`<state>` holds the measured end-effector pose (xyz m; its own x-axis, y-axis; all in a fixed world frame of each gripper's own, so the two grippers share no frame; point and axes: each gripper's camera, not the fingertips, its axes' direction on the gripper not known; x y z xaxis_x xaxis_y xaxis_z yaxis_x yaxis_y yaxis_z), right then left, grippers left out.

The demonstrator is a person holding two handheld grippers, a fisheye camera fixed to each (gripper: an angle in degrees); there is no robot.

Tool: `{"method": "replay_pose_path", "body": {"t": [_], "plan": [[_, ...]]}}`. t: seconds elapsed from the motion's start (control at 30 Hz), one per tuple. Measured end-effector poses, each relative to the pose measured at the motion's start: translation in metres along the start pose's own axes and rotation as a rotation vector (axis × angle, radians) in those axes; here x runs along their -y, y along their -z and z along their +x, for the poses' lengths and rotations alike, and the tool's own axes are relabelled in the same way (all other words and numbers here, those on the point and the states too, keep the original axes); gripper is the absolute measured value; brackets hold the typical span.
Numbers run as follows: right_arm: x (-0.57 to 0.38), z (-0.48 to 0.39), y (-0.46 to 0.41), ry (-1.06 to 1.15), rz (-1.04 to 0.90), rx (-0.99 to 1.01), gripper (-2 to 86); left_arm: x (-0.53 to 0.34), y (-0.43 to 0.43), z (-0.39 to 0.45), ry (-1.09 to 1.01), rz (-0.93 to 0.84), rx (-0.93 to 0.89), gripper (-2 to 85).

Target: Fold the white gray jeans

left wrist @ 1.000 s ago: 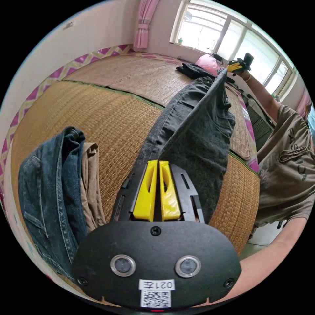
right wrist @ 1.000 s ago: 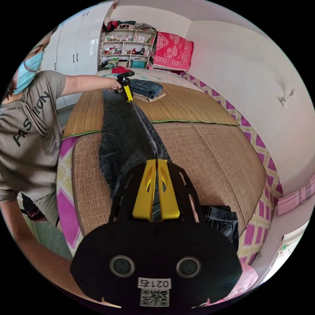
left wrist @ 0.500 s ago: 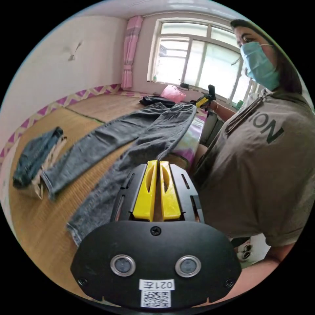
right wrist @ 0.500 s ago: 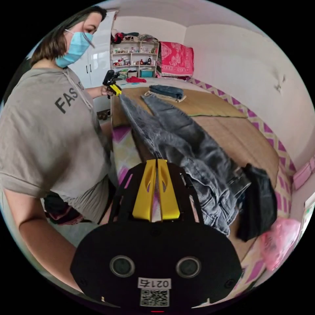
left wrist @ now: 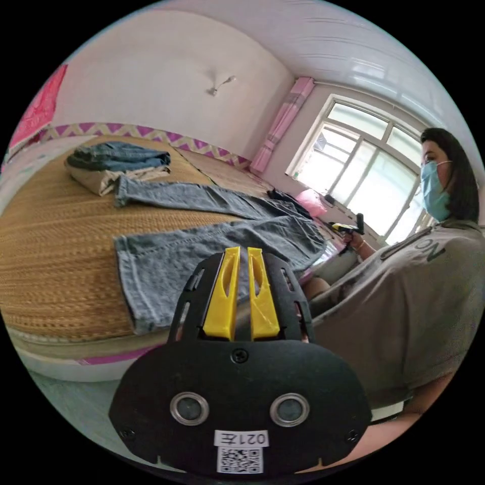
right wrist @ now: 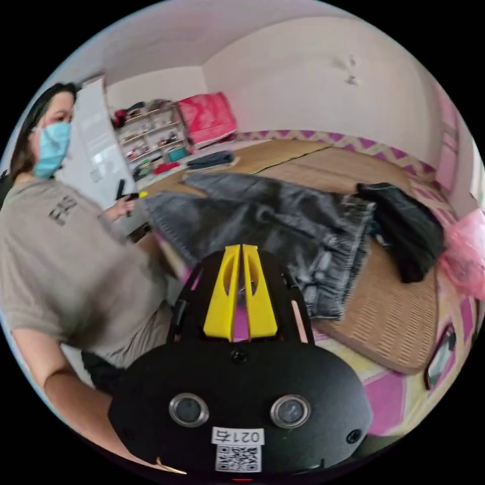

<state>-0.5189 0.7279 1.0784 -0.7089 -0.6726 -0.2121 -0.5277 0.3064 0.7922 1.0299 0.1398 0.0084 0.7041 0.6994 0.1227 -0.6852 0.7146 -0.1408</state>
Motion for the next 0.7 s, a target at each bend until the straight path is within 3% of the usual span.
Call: {"method": "replay_pose_path", "body": {"t": [0.1,0.3,0.37,0.5,0.57,0.7], "plan": [[0.017,0.032,-0.008,-0.153,-0.005,-0.259,9.2,0.028,0.002,-0.012,-0.029,0.041,0.060,5.5],[0.020,0.153,-0.049,-0.590,-0.090,-0.322,13.1,0.112,-0.076,-0.063,-0.046,-0.142,0.063,6.7],[0.005,0.185,-0.056,-0.734,-0.102,-0.247,13.1,0.133,-0.107,-0.090,0.018,-0.192,0.139,7.4],[-0.035,0.220,-0.090,-0.884,-0.067,0.227,5.3,0.153,-0.138,-0.125,0.114,-0.204,0.161,7.3],[-0.040,0.212,-0.090,-0.857,-0.026,0.285,3.5,0.165,-0.162,-0.144,0.183,-0.307,0.163,3.9],[-0.012,0.186,-0.069,-0.758,-0.115,0.132,2.4,0.184,-0.178,-0.159,0.213,-0.341,0.278,-0.5]]}}
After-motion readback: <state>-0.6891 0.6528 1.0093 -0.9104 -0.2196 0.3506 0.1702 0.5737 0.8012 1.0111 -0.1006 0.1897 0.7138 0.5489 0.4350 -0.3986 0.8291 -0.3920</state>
